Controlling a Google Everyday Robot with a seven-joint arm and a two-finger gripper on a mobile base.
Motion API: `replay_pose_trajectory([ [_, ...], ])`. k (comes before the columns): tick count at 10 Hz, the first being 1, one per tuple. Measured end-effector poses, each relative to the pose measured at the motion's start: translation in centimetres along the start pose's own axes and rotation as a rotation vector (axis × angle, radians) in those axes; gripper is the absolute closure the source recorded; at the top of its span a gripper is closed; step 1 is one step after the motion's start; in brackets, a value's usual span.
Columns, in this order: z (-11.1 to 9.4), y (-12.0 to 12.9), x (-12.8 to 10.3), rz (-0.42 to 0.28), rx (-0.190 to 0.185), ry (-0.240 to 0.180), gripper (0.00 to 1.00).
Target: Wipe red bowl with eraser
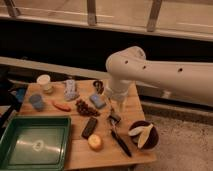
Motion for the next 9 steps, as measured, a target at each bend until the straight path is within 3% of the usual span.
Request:
replay_pose_trajectory([
  [3,3.2,1.1,1.4,-0.017,-0.008,0.063,0.35],
  [7,8.7,4.8,4.4,-0.091,0.009,0.146,0.35],
  [9,10.6,5.1,5.6,-0.112,-0.007,0.197,0.35],
])
